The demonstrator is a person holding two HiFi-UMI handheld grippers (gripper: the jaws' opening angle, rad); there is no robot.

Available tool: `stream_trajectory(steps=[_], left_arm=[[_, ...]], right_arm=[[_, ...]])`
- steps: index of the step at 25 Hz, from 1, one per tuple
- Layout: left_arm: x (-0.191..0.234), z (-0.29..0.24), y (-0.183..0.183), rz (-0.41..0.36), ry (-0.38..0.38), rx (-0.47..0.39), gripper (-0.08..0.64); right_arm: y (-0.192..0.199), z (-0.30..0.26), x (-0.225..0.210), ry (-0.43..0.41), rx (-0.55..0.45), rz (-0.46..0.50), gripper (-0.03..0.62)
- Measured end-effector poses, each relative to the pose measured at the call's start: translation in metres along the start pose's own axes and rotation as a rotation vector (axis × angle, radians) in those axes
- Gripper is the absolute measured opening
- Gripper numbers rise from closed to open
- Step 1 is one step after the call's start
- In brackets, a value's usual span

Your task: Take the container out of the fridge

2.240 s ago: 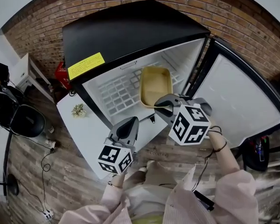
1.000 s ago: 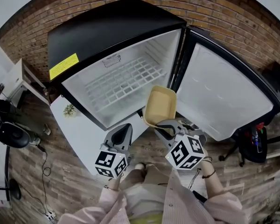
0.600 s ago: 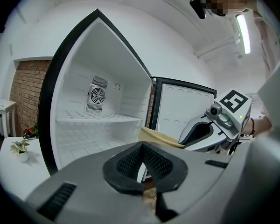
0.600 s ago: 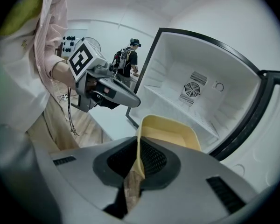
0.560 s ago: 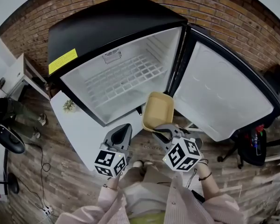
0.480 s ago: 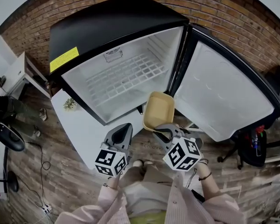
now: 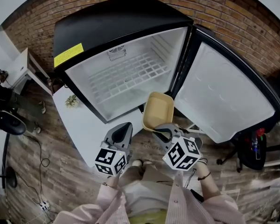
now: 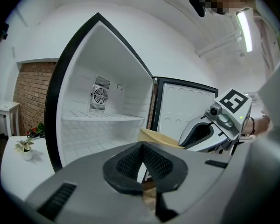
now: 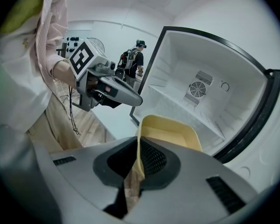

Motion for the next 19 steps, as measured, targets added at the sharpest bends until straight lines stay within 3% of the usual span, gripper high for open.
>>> stream_trajectory(steps=[19], left_arm=[[0.0025,0.0015,-0.0036,-0.017,-0.015,-0.007,-0.011]], right_arm=[[0.0069,0.0028,0.003,-0.007,0.011,0.002,0.021]])
Point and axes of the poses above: the fingertips, and each gripper's own axes: z backward along the fingers, x to its left, y out of its underside, the point moved 1 cm from there along z, backward along the fingers, and after that the axes turned 11 degrees about -x, right-handed, at the moved point
